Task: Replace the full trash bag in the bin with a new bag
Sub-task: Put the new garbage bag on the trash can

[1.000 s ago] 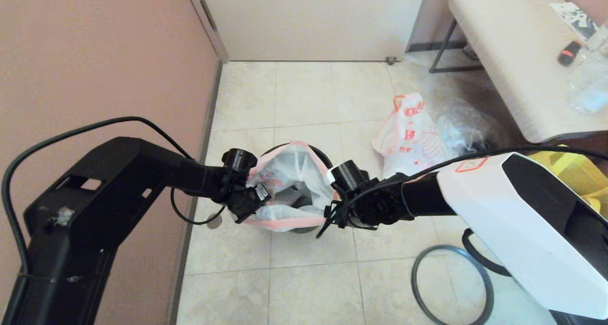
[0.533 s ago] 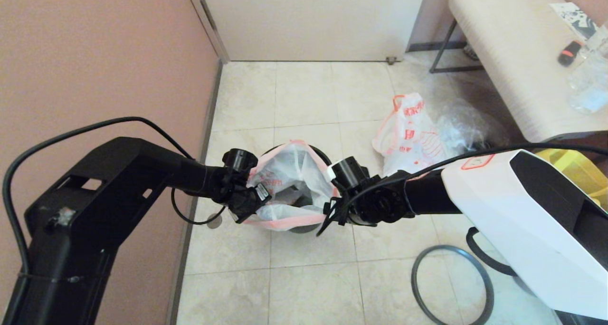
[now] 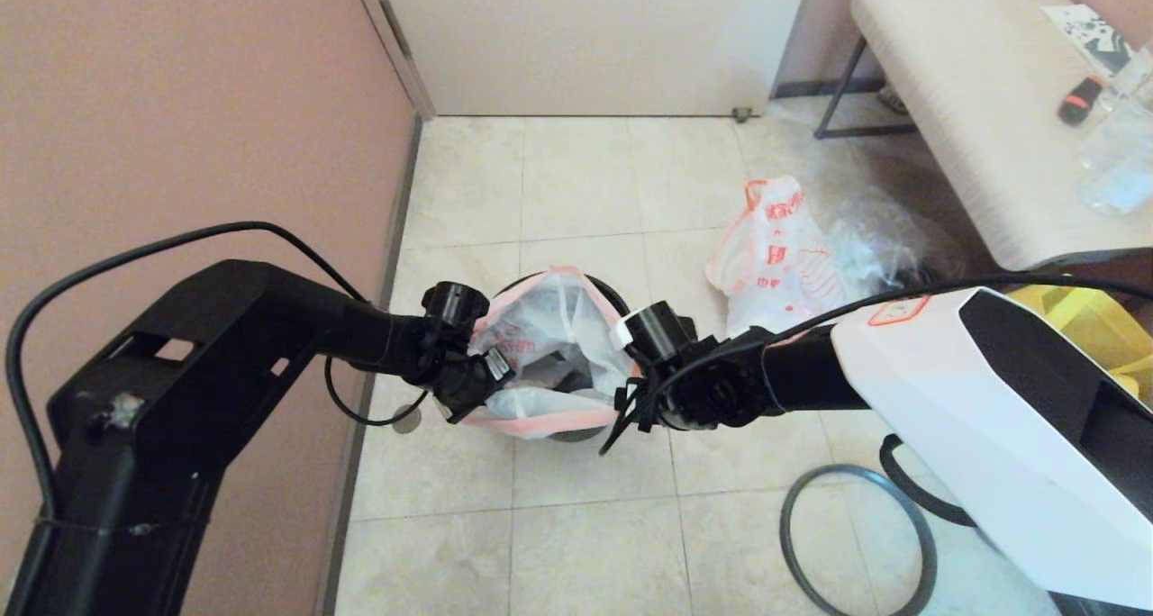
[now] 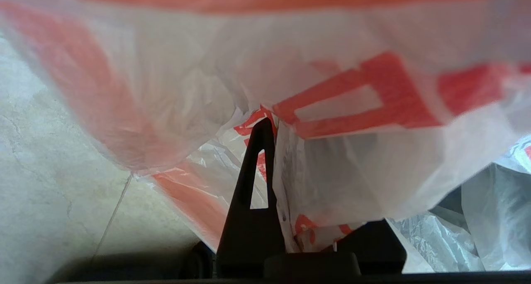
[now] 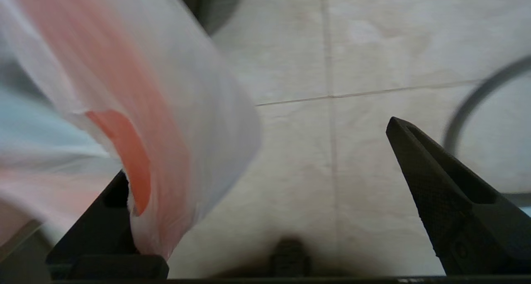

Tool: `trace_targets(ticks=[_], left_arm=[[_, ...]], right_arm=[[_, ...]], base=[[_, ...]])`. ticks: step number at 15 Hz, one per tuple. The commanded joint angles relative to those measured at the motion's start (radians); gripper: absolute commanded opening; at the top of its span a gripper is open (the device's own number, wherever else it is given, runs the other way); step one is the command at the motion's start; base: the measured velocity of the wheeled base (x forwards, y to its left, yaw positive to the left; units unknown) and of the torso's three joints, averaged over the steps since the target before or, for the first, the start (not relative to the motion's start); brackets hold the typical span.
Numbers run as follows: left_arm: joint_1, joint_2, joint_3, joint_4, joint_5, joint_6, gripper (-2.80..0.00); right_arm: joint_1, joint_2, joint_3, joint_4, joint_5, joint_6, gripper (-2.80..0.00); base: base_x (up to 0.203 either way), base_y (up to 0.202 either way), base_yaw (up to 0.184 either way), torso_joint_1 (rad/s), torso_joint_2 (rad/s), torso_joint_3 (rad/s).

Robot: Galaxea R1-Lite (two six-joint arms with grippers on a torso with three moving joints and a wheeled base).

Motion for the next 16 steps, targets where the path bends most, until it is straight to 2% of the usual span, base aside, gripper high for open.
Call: trace_targets(ticks=[1, 8, 12, 16], left_arm=[[0.001, 0.010, -0.007, 0.002, -0.001, -0.007, -2.80], [0.001, 0.017, -0.013, 0.003, 0.001, -0.007, -2.80], [-0.001, 0.020, -0.013, 0.003, 0.001, -0.006, -2.80], [-0.001, 0.019, -0.013, 0.003, 0.002, -0.007, -2.80]], right_arm=[[0.003, -0.049, 0.008, -0.010, 0.050, 0.005, 0.00], [-0.029, -0.222, 0.326, -0.285, 0.291, 0.021, 0.00], [-0.089, -0.330, 0.442, -0.351, 0.494, 0.038, 0.00], [-0.100, -0.383, 0.454, -0.352, 0.528, 0.068, 0.00]], base=[[0.000, 0.000, 0.000, 0.000, 0.00, 0.000], [0.000, 0.000, 0.000, 0.000, 0.00, 0.000], [0.000, 0.000, 0.000, 0.000, 0.00, 0.000], [0.000, 0.000, 0.000, 0.000, 0.00, 0.000]])
